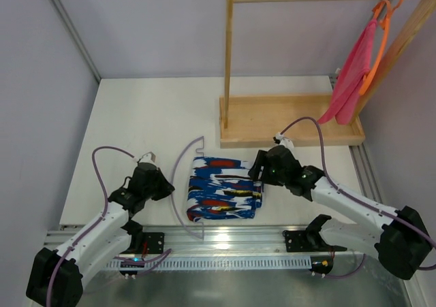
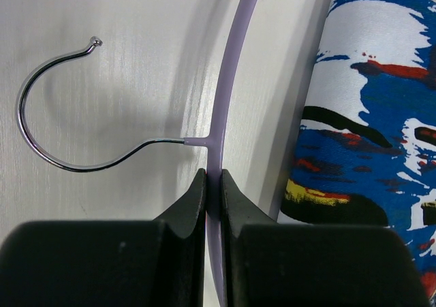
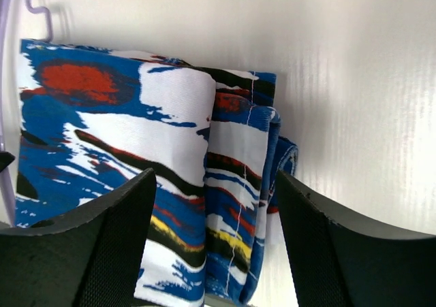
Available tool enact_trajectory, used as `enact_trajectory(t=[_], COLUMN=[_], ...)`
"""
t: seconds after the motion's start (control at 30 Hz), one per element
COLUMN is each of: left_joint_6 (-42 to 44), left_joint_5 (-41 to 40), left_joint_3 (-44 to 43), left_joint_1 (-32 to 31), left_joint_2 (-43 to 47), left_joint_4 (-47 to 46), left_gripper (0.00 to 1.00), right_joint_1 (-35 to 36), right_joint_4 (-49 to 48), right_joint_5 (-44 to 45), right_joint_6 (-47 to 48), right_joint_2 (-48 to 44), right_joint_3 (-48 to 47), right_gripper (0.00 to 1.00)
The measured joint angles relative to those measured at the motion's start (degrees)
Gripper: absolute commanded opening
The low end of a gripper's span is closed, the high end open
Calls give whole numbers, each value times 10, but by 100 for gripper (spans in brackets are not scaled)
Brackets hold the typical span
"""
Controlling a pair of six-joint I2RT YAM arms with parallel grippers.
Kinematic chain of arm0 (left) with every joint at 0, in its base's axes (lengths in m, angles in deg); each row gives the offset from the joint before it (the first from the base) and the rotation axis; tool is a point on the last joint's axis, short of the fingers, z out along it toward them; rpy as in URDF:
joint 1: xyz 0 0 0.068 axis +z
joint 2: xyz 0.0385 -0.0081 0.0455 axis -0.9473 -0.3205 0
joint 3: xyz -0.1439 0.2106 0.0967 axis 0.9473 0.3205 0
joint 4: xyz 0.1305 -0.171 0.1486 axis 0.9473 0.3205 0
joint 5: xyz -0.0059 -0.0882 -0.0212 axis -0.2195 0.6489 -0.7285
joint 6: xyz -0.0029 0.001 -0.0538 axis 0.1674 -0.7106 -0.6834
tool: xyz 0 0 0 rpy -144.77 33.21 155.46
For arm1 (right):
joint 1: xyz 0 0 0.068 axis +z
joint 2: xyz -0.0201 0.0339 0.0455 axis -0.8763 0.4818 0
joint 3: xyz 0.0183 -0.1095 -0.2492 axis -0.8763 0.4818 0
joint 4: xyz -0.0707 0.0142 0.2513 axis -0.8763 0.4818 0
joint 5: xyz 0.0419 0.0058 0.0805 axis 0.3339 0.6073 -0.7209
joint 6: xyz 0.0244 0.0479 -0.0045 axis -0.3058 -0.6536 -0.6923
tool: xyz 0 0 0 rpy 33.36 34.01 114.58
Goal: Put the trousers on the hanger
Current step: Place trousers on hanger
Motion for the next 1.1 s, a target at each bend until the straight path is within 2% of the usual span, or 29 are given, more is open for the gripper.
enact_trajectory(t=[0.1, 0.23, 0.5, 0.57, 0.6, 0.63, 0.67, 0.7, 0.93, 1.1], left_joint_6=[0, -2, -5, -6, -6, -6, -7, -7, -13, -6], left_joint_5=[0, 0, 0, 0, 0, 0, -1, -2, -1, 20], left_joint_3=[0, 0, 0, 0, 1, 1, 2, 3, 3, 2], left_joint_1=[0, 0, 0, 0, 0, 0, 0, 0, -1, -2], left_joint_2=[0, 0, 8, 13, 15, 16, 16, 16, -8, -27], left_joint_4=[0, 0, 3, 5, 5, 5, 5, 5, -6, -27], left_gripper=[0, 0, 0, 0, 0, 0, 0, 0, 0, 0], right_joint_1=[0, 0, 0, 0, 0, 0, 0, 0, -35, -45], right_joint_4=[39, 23, -43, -68, -79, -91, -101, -107, -67, -70], right_joint_5=[18, 7, -32, -40, -46, -51, -56, -59, -34, -33], right_joint_6=[14, 38, 48, 48, 48, 49, 50, 57, 83, 87], right_joint_2=[-43, -60, 54, 70, 77, 84, 93, 97, 98, 98], right_joint_3=[-29, -49, -41, -24, -17, -11, -9, -8, -36, -22], right_gripper=[75, 75, 68, 63, 54, 36, 10, 4, 4, 4])
